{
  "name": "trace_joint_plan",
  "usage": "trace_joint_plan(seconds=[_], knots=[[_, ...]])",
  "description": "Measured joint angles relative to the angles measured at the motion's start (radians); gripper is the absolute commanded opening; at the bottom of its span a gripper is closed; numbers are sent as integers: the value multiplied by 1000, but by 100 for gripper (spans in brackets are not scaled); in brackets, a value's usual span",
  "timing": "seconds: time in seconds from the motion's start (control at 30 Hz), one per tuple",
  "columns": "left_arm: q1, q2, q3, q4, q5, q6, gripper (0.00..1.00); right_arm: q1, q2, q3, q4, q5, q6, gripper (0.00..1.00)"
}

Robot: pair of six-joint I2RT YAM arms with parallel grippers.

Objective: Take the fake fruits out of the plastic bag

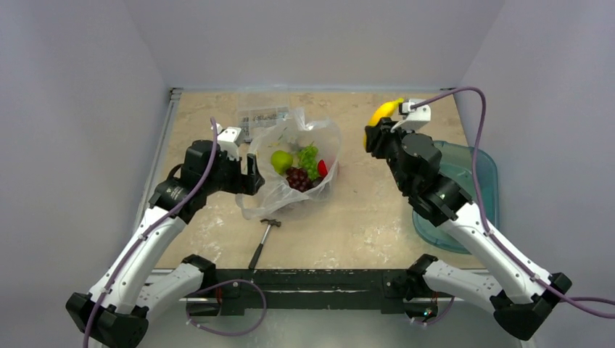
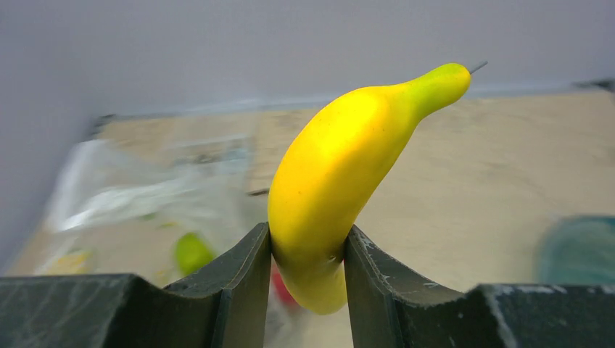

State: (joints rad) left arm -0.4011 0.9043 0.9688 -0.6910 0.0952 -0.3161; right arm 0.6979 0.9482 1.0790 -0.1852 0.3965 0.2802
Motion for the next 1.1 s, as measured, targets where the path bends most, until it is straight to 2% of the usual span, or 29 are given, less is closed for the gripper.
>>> trace_joint_plan(seconds=[0.13,0.27,0.37,0.47,0.67,0.83,0.93,1.1], knots=[[0,36,3,11,51,40,45,-85,53,1,-104,310,17,0],[0,89,11,18,73,86,30,-270,134,-12,-212,433,68,0],[0,107,11,16,78,118,23,-410,182,-53,-261,456,102,0],[0,105,11,16,77,146,18,-495,280,-56,-319,449,150,0],[0,59,6,21,47,197,10,-571,526,-51,-351,399,183,0],[0,-28,-35,39,22,208,8,-598,694,-19,-386,388,198,0],[0,-35,-36,46,22,208,7,-621,712,-19,-376,359,199,12],[0,-32,-36,47,27,205,5,-656,716,-23,-338,310,198,45]])
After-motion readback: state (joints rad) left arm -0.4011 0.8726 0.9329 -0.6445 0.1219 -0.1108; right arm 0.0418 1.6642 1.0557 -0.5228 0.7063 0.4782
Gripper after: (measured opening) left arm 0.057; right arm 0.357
